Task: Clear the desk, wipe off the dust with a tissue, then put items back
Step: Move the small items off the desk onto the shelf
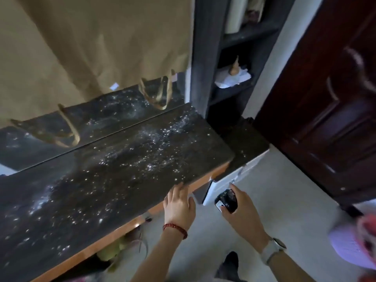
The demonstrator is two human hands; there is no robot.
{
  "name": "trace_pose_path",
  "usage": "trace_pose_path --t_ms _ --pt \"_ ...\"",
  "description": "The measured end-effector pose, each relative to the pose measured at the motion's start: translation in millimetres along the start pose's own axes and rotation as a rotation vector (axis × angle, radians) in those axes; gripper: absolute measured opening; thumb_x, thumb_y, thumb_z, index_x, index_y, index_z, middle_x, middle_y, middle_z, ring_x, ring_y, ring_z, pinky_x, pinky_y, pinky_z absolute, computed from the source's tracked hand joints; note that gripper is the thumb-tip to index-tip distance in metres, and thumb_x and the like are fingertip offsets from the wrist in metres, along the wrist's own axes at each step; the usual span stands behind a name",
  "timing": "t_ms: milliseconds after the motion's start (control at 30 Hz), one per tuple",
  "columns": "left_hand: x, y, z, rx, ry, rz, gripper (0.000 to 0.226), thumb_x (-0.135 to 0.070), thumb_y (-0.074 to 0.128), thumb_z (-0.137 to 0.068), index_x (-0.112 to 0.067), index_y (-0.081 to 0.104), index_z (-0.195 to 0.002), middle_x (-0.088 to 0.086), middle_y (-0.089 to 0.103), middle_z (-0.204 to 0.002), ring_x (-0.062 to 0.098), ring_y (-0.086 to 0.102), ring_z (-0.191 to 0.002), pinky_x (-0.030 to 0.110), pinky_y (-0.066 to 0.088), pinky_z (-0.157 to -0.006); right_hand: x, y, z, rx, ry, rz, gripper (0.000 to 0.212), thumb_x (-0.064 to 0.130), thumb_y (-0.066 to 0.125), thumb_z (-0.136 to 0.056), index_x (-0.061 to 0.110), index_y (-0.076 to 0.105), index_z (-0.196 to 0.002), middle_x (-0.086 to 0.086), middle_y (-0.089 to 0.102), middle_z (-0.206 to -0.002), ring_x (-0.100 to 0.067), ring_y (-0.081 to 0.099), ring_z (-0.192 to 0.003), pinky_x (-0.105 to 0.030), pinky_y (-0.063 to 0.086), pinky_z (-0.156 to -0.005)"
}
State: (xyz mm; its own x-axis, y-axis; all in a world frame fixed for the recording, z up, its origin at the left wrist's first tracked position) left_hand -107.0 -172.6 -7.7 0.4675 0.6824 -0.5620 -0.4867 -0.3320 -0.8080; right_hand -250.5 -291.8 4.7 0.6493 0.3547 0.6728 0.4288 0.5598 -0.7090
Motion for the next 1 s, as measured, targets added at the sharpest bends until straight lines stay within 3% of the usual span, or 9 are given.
trace_pose_path --t_ms 233,400,567,733,900,1000 --pt "-169 80 -58 0.078 0.143 -0.020 0.043 -0.024 0.041 -0.092 -0.019 0.039 -0.134 0.002 0.040 -0.141 0.021 0.032 -0.132 0.036 0.025 -0.110 -95 -128 -49 -0.090 0.031 0.024 0.065 0.025 0.064 -0.080 0.023 0.031 -0.136 -0.004 0.048 -0.123 -0.020 0.044 -0.113 -0.026 0.039 -0.089" --pt "-231 85 -102 0.005 0.188 -0.018 0.042 -0.024 0.042 -0.092 -0.020 0.039 -0.134 0.001 0.039 -0.142 0.021 0.031 -0.133 0.039 0.024 -0.112 -117 -178 -97 -0.106 0.001 0.008 0.066 0.024 0.064 -0.081 0.022 0.030 -0.137 -0.004 0.047 -0.126 -0.021 0.043 -0.115 -0.025 0.039 -0.091" --pt "-250 62 -160 -0.113 0.177 -0.007 0.046 -0.024 0.045 -0.091 -0.019 0.036 -0.136 0.004 0.033 -0.145 0.023 0.028 -0.134 0.041 0.025 -0.111 -94 -197 -163 -0.058 -0.094 -0.043 0.068 0.024 0.064 -0.082 0.026 0.027 -0.139 -0.003 0.043 -0.127 -0.018 0.046 -0.114 -0.021 0.038 -0.092" --pt "-253 23 -233 -0.349 0.121 0.071 0.055 -0.015 0.054 -0.085 -0.009 0.034 -0.137 0.014 0.032 -0.144 0.034 0.030 -0.132 0.046 0.030 -0.106 -49 -207 -253 -0.024 -0.213 -0.027 0.068 0.026 0.063 -0.082 0.027 0.026 -0.139 -0.002 0.043 -0.129 -0.017 0.043 -0.116 -0.035 0.042 -0.101" --pt "-229 -20 -272 -0.659 0.046 0.207 0.064 -0.001 0.061 -0.077 0.004 0.031 -0.134 0.030 0.038 -0.132 0.044 0.039 -0.121 0.048 0.035 -0.102 11 -202 -327 0.017 -0.389 0.045 0.068 0.022 0.063 -0.082 0.021 0.027 -0.139 -0.006 0.044 -0.130 -0.021 0.039 -0.122 -0.029 0.034 -0.102" --pt "-210 -38 -290 -0.713 -0.022 0.278 0.064 -0.007 0.059 -0.083 0.002 0.026 -0.138 0.028 0.034 -0.138 0.041 0.035 -0.128 0.047 0.032 -0.105 43 -187 -355 0.097 -0.487 0.053 0.071 0.023 0.064 -0.081 0.021 0.025 -0.141 -0.004 0.041 -0.135 -0.019 0.035 -0.127 -0.029 0.032 -0.105"
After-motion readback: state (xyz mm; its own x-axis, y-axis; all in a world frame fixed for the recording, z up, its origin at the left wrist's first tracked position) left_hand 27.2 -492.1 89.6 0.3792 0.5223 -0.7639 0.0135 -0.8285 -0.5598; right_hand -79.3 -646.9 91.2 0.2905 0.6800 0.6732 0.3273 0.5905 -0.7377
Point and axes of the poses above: each hand's wrist, its own z-axis away from the middle knuckle, its own y-axis out of the palm, x = y × z, the point moved 8 cm from there along -z, towards the middle knuckle
